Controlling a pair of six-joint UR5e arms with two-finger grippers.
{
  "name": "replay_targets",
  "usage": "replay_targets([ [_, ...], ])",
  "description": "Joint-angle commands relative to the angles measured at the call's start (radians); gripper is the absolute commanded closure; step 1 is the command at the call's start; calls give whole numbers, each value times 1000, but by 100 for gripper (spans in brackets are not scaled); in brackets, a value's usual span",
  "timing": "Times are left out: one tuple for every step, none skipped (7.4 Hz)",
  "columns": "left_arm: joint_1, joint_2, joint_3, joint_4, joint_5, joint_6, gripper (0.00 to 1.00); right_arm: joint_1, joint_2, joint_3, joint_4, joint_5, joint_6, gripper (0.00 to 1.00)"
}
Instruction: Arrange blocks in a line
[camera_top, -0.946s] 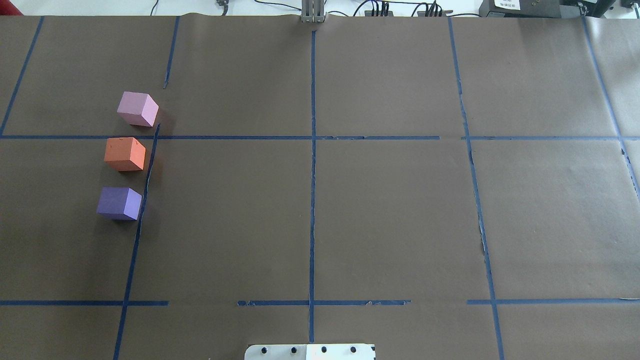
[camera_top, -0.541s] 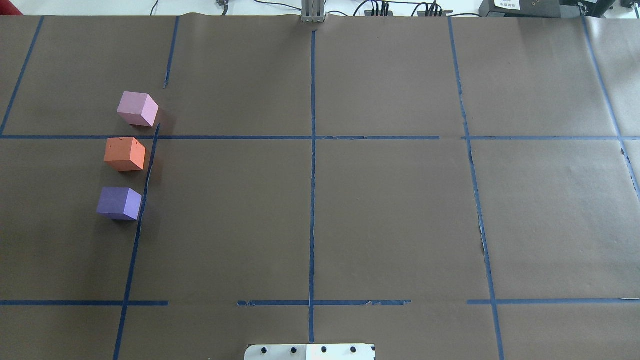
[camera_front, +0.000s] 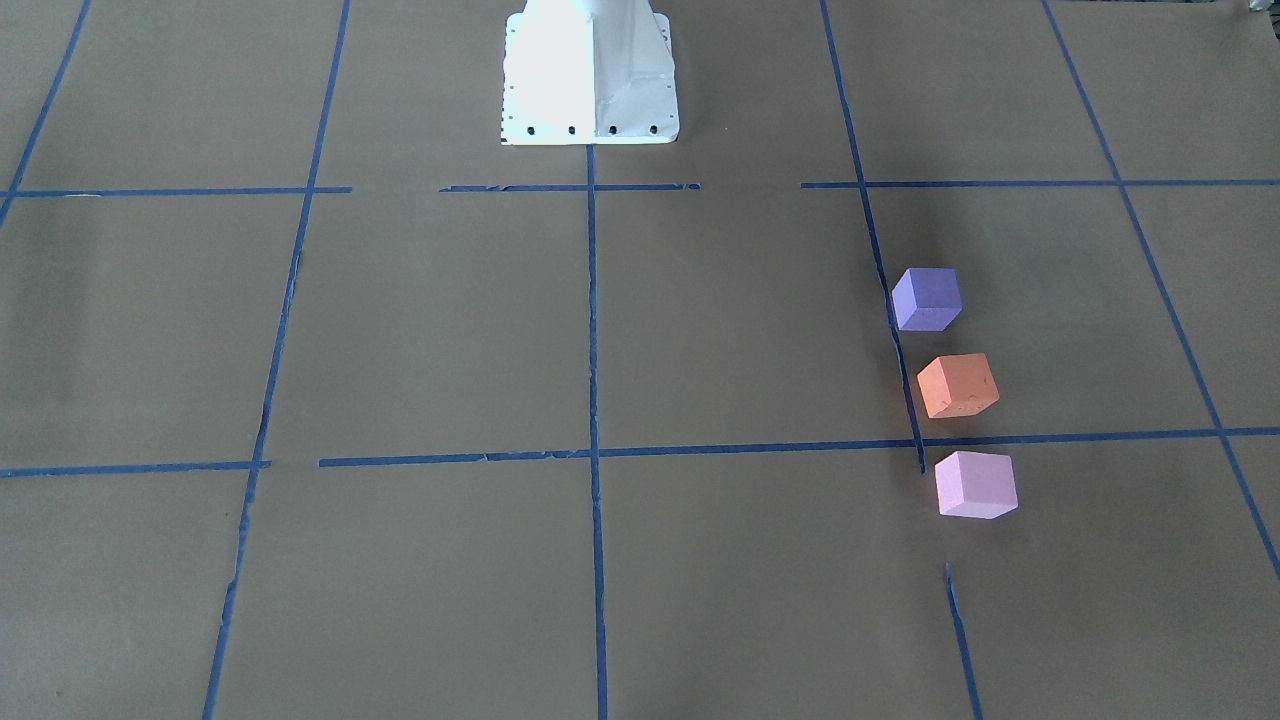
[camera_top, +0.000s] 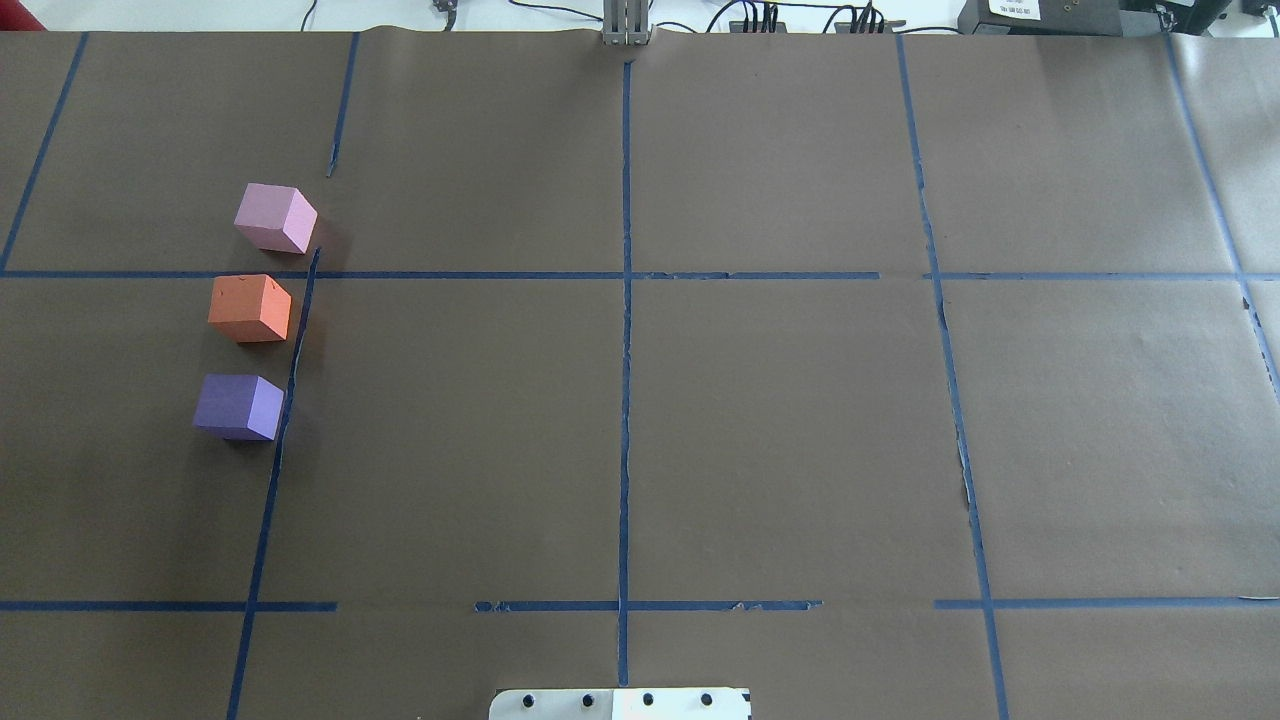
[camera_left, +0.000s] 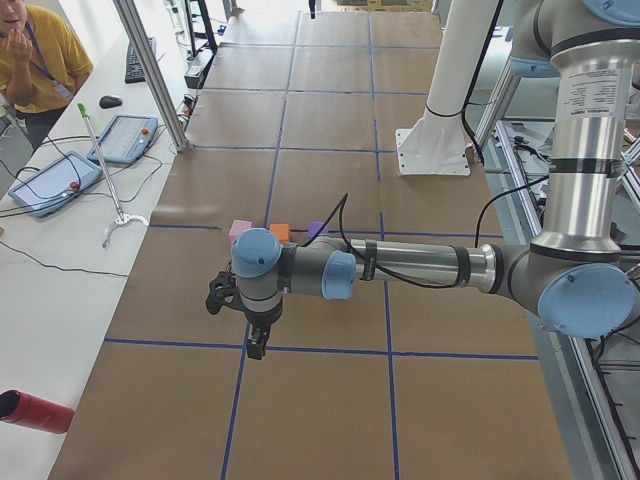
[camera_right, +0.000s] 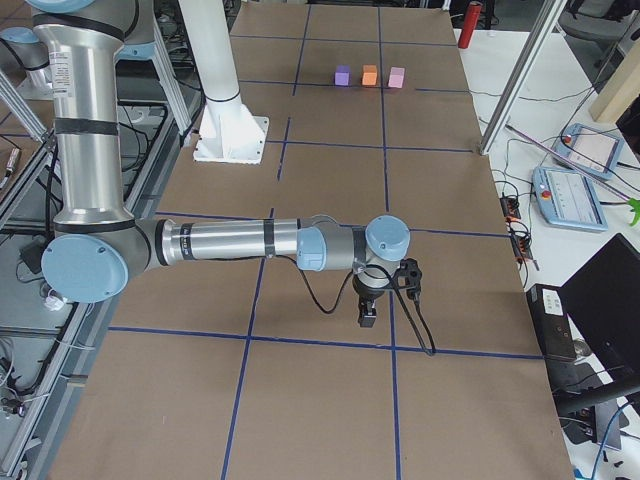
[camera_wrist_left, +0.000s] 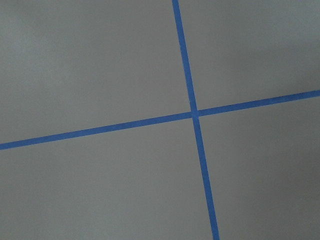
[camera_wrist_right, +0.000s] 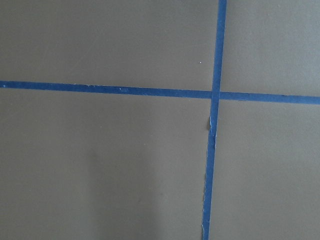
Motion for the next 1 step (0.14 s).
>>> replay_targets([
  [0,0,0,0,0,0,0,0,0,0,0,0,0,0],
])
